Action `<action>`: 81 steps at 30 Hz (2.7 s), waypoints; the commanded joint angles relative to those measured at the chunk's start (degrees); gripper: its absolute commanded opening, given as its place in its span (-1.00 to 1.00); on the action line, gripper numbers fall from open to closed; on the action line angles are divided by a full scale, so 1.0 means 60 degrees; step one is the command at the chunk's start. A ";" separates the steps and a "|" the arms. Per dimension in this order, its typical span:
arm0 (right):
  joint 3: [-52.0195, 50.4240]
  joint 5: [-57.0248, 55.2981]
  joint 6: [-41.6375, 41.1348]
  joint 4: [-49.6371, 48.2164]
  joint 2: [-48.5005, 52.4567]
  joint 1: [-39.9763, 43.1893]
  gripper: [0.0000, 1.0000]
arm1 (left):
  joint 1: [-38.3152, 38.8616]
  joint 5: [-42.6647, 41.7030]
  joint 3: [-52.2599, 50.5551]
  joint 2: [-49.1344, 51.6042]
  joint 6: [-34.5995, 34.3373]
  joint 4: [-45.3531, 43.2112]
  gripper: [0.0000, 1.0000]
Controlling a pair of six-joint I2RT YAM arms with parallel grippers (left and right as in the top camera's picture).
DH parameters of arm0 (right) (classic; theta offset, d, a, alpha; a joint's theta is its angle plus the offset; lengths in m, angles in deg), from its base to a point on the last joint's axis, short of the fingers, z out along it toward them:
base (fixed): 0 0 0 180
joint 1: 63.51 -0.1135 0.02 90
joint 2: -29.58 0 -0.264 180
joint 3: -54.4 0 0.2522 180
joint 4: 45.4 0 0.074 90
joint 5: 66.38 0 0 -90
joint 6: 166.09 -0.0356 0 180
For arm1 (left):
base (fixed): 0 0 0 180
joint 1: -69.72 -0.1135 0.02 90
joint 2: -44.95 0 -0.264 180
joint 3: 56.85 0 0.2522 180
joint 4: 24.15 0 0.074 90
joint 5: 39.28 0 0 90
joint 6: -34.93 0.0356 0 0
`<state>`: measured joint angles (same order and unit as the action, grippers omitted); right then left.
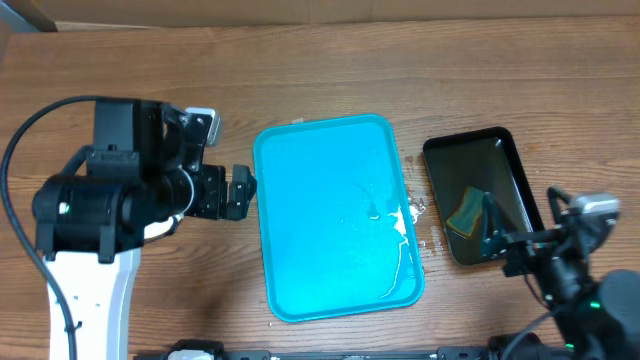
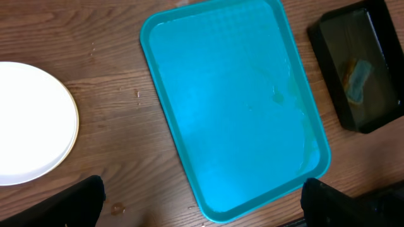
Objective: Clean dirty plates on tray and stack at the side
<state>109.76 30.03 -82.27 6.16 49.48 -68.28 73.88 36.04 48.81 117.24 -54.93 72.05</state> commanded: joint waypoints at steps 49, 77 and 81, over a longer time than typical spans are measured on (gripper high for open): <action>-0.6856 -0.0386 0.0040 -0.5563 -0.3253 0.0044 1.00 | 0.0171 0.0044 0.0138 0.3096 -0.0091 -0.0073 0.99; -0.6856 -0.0386 0.0040 -0.5563 -0.3253 0.0044 1.00 | -0.0182 0.0841 -0.5978 -0.6859 0.0076 -0.7679 1.00; -0.6856 -0.0386 0.0040 -0.5563 -0.3253 0.0044 1.00 | -0.0674 0.0838 -0.8062 -0.8506 -0.0372 -0.9052 1.00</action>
<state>69.20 28.09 -82.07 -26.93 30.31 -68.08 71.54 40.48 7.10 71.34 -55.17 20.18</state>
